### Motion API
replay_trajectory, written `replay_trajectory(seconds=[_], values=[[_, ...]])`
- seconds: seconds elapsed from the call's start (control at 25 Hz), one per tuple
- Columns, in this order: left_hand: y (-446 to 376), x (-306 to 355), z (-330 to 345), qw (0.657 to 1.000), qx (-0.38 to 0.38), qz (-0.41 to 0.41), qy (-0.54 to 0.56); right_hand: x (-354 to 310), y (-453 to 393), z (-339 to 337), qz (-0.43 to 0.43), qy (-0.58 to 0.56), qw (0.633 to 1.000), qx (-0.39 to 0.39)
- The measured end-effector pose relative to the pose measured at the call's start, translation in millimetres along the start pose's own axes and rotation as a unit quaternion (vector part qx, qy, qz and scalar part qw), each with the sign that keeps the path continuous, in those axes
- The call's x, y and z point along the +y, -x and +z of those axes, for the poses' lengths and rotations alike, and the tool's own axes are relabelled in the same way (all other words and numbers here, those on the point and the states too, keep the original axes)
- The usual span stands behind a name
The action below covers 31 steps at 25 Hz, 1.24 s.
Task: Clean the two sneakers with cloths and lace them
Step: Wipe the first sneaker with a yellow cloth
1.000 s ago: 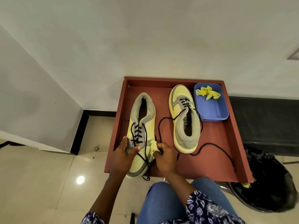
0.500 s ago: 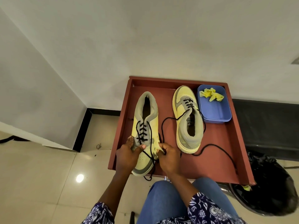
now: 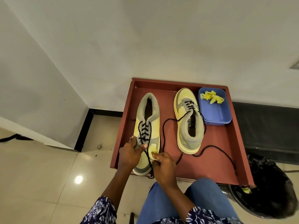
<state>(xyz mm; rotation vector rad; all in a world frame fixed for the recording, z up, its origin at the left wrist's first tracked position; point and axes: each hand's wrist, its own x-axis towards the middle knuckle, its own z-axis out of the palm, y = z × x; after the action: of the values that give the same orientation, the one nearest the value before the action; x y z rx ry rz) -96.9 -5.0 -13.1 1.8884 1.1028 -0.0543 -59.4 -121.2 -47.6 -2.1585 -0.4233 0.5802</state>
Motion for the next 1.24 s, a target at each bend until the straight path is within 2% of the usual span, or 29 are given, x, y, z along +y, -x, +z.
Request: replay_trajectory(seconds=[0.2, 0.32, 0.36, 0.48, 0.56, 0.76, 0.92, 1.04, 1.24], values=[[-0.3, -0.8, -0.5, 1.000, 0.002, 0.016, -0.011, 0.1, -4.1, -3.7, -0.033, 0.047, 0.998, -0.036], [4.5, 5.9, -9.0, 0.998, -0.004, 0.045, -0.033, 2.1, -8.9, -15.2, -0.008, 0.021, 0.999, -0.034], [4.8, 9.2, -13.6, 0.997, 0.016, 0.064, -0.027, 3.3, -9.5, -19.2, -0.001, 0.010, 1.000, -0.019], [-8.1, 23.0, -25.7, 0.981, 0.146, 0.130, -0.005, 6.8, -10.3, -28.5, -0.001, -0.005, 1.000, 0.026], [-28.9, 37.4, -31.2, 0.976, 0.170, 0.139, -0.004, 7.4, -10.3, -31.6, -0.006, -0.011, 0.999, 0.037], [-96.6, 62.1, -29.3, 0.995, 0.065, 0.065, -0.025, 6.6, -8.2, -38.4, -0.013, -0.027, 0.999, 0.044], [-121.5, 81.1, -23.2, 0.989, 0.014, 0.115, -0.095, 7.6, -8.6, -45.4, -0.038, -0.039, 0.997, 0.053], [-132.6, 92.2, -24.7, 0.975, 0.006, 0.165, -0.147, 8.0, -12.0, -51.7, -0.050, -0.054, 0.995, 0.068], [-131.6, 100.5, -24.4, 0.969, 0.053, 0.195, -0.142, 10.9, -11.7, -55.5, -0.047, -0.082, 0.992, 0.088]])
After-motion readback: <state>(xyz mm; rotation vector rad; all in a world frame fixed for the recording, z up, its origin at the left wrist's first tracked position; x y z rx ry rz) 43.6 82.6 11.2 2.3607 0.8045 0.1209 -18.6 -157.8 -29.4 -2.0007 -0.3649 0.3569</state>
